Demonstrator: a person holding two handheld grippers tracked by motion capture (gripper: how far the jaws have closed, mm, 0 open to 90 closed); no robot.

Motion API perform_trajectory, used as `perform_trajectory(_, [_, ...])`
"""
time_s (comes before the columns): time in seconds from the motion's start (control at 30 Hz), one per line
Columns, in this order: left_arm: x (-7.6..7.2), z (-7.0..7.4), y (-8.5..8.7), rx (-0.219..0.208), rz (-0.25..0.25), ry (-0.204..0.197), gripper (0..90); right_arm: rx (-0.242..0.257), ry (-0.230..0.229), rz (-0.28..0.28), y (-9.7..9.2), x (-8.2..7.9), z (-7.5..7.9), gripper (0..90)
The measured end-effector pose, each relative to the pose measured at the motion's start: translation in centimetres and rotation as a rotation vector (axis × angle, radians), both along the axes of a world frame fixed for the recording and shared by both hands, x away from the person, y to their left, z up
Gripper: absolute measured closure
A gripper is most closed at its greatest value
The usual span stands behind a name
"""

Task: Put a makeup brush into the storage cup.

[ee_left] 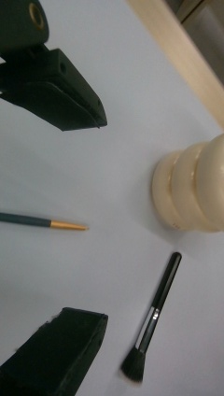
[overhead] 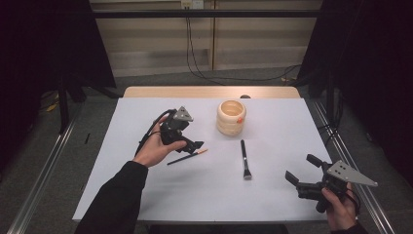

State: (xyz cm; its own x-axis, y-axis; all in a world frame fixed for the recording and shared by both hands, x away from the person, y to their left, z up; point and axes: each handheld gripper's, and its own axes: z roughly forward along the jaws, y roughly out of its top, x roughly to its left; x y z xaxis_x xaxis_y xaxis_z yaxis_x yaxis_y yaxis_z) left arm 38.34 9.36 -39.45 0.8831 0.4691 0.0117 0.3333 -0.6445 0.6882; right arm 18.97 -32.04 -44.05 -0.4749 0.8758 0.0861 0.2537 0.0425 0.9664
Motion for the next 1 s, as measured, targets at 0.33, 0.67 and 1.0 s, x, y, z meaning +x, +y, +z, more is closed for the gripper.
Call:
perform_trajectory(0.33, [1.3,-1.6,-0.1,0.144,-0.025,0.088,8.2,-0.002,0.007,-0.001,0.1,0.0,0.0,0.0])
perform_trajectory(0.67, [1.7,-2.7,-1.1,0.233,-0.109,0.187,9.3,-0.006,0.01,0.009,0.1,0.0,0.0,0.0])
perform_trajectory(1.0, [1.7,-4.0,-1.8,0.32,-0.158,0.21,22.0,-0.005,0.011,0.006,0.2,0.0,0.0,0.0])
